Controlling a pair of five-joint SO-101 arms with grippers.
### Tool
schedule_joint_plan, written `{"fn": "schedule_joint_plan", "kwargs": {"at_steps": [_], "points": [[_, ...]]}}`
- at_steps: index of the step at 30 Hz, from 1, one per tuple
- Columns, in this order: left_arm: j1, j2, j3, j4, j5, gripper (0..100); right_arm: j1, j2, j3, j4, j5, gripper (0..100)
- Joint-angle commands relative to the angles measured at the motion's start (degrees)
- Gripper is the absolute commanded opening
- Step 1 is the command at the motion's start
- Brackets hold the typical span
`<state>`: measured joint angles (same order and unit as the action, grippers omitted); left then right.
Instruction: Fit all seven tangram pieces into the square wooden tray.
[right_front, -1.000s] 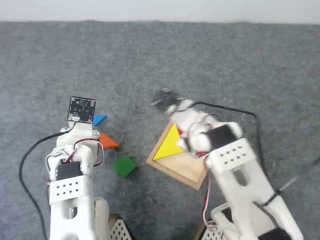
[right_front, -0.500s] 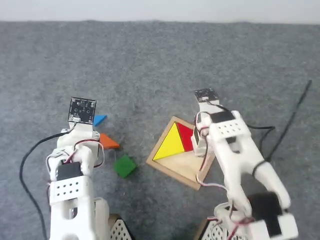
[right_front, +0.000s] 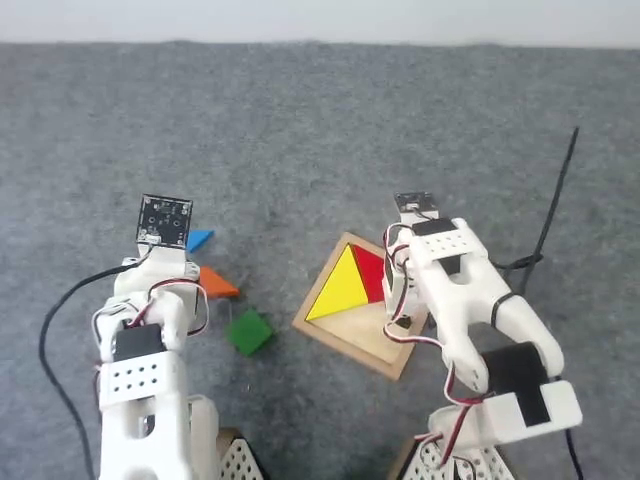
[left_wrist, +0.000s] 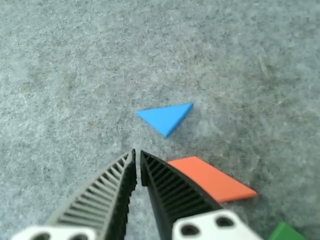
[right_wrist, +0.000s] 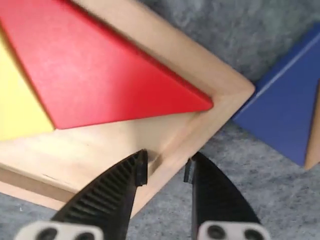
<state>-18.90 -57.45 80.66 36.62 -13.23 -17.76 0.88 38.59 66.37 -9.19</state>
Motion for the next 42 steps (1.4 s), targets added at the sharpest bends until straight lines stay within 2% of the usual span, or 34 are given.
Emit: {"fn": "schedule_joint_plan", "kwargs": {"at_steps": [1,7,12,16,23,30,33,35,39,42], "points": [[-0.3,0.4,-0.6,-1.3,-0.7,1,-0.2,1.0,-3.9,-2.4,-0.6,9.6],[-0.3,0.3,-0.6,-1.3,-0.7,1,-0.6,0.7,-8.8,-2.0,-0.6,9.4],[-0.3,0.3,-0.6,-1.3,-0.7,1,-2.8,1.7,-15.8,-2.2,-0.7,0.3],[-0.3,0.3,-0.6,-1.3,-0.7,1,-5.7,5.5,-23.2,-2.0,-1.2,0.7],[-0.4,0.3,-0.6,-1.3,-0.7,1,-5.6,22.3,-40.8,-1.2,-8.3,0.7],[-0.6,0.3,-0.6,-1.3,-0.7,1,-4.1,31.3,-57.1,7.0,-18.2,0.8],[-2.6,0.6,-1.3,-1.4,-0.5,1,-3.9,31.1,-58.5,8.2,-16.7,1.1],[-3.0,0.7,-2.2,-0.6,-0.3,1,-4.3,30.0,-58.5,9.6,-15.2,4.1],[-3.0,0.8,-4.6,2.0,-0.2,2,-4.3,26.8,-58.6,11.7,-17.6,19.1],[-2.8,2.2,-7.8,4.3,2.4,2,-4.3,24.3,-58.5,13.1,-15.0,26.6]]}}
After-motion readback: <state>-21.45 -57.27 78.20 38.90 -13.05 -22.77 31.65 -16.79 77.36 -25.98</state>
